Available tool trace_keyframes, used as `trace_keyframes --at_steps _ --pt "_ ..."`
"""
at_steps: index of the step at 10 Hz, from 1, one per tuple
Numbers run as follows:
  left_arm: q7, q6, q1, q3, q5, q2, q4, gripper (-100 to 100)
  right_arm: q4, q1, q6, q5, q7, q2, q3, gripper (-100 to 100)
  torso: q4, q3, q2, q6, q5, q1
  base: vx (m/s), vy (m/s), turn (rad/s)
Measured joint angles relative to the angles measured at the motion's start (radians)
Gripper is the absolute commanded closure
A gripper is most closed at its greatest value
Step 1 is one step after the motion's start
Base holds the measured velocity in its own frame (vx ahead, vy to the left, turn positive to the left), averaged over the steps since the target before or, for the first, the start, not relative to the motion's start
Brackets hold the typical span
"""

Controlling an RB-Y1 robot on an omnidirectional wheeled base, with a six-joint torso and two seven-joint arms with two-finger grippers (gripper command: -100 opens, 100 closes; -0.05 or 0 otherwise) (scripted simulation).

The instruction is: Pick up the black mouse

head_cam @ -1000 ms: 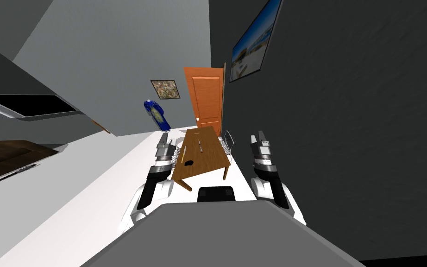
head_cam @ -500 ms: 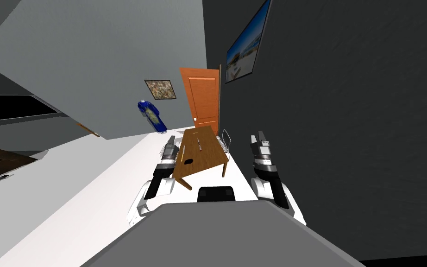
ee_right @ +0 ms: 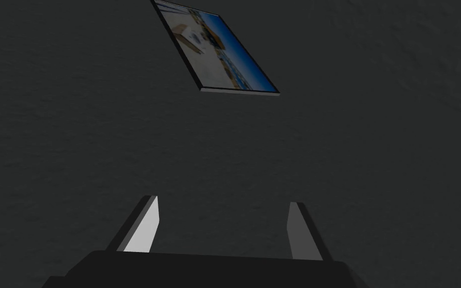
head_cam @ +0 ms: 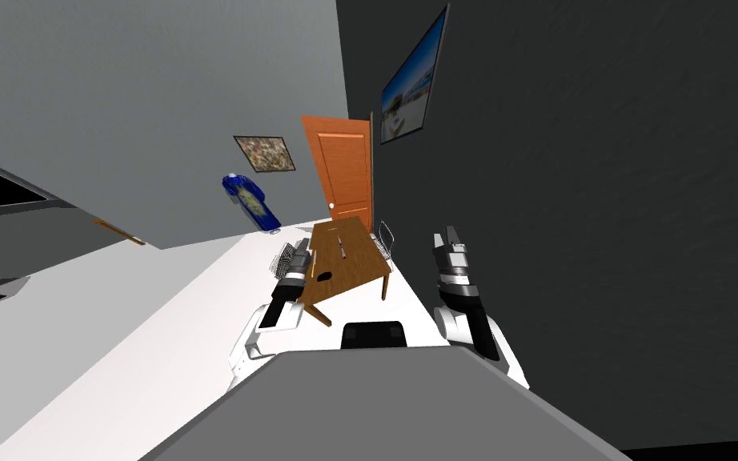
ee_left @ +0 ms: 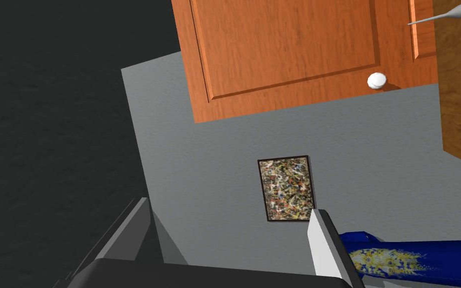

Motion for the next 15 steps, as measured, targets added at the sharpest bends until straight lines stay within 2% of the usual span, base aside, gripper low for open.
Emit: trace_keyframes --at_steps 3,6,10,12,15 --pt "-0.014 0.076 -0.020 -0.004 -0.008 0.006 0.060 -100 0.000 0.000 0.000 0.000 0.000 0.000 0.000 0 0.000 -0.001 -0.003 0.000 0.000 -0.001 -0.068 0.027 -0.068" --pt "-0.024 0.127 -0.051 -0.005 -0.012 0.006 0.121 -100 0.000 0.000 0.000 0.000 0.000 0.000 0.000 0 -0.001 -0.003 -0.005 -0.001 0.000 -0.001 -0.050 0.030 -0.104" --pt "-0.018 0.208 -0.123 0.012 0.007 0.033 0.255 -100 0.000 0.000 0.000 0.000 0.000 0.000 0.000 0 -0.001 -0.002 -0.004 0.000 0.000 0.000 -0.059 0.035 -0.108" --pt "-0.020 0.257 -0.140 0.014 0.009 0.026 0.290 -100 0.000 0.000 0.000 0.000 0.000 0.000 0.000 0 -0.001 -0.003 -0.006 0.000 0.000 0.000 -0.025 0.031 -0.096" --pt "-0.013 0.321 -0.182 0.023 0.025 0.037 0.355 -100 0.000 0.000 0.000 0.000 0.000 0.000 0.000 0 -0.001 -0.004 -0.006 -0.001 0.000 0.000 -0.030 0.037 -0.102"
